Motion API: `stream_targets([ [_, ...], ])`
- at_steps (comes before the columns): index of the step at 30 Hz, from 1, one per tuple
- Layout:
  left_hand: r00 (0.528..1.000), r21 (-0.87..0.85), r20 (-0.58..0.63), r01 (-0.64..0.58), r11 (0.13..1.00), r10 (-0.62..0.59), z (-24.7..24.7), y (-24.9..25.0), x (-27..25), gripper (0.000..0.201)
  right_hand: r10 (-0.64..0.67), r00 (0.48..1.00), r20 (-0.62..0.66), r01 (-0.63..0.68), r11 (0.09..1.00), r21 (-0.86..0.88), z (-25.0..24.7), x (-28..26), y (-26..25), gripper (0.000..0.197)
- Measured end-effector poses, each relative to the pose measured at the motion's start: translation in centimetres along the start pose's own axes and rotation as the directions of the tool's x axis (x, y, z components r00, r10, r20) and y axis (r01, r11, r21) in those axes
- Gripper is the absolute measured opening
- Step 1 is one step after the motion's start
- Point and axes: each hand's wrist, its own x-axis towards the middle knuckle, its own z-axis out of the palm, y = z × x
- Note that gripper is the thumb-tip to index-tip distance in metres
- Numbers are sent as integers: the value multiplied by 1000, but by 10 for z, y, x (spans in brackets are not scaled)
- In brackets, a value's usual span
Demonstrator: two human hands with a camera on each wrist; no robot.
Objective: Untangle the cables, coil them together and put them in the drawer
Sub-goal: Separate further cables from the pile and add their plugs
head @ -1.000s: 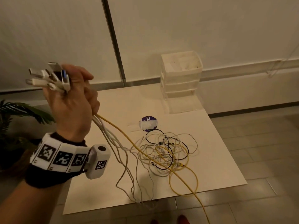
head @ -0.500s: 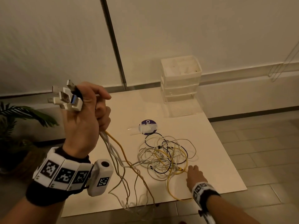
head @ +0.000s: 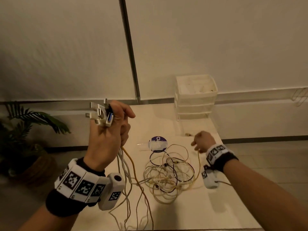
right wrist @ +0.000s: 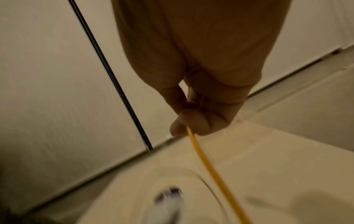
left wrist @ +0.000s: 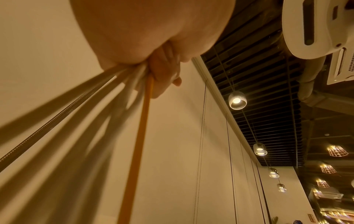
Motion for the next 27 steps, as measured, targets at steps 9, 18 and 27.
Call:
stream_targets([
  [9, 982, -35, -157, 98, 995, -102, 8, -10, 28, 25, -495, 866, 65, 219, 493, 842, -64, -91, -143, 8],
  [18, 990, 4, -83, 116, 993, -115, 38, -19, 57, 41, -752, 658, -15, 674, 580, 457, 0, -167, -149, 19],
  [27, 971, 104, -151, 204, 973, -187, 46, -33, 57, 47, -696, 709, -113, 664, 605, 440, 20, -168, -135, 10],
])
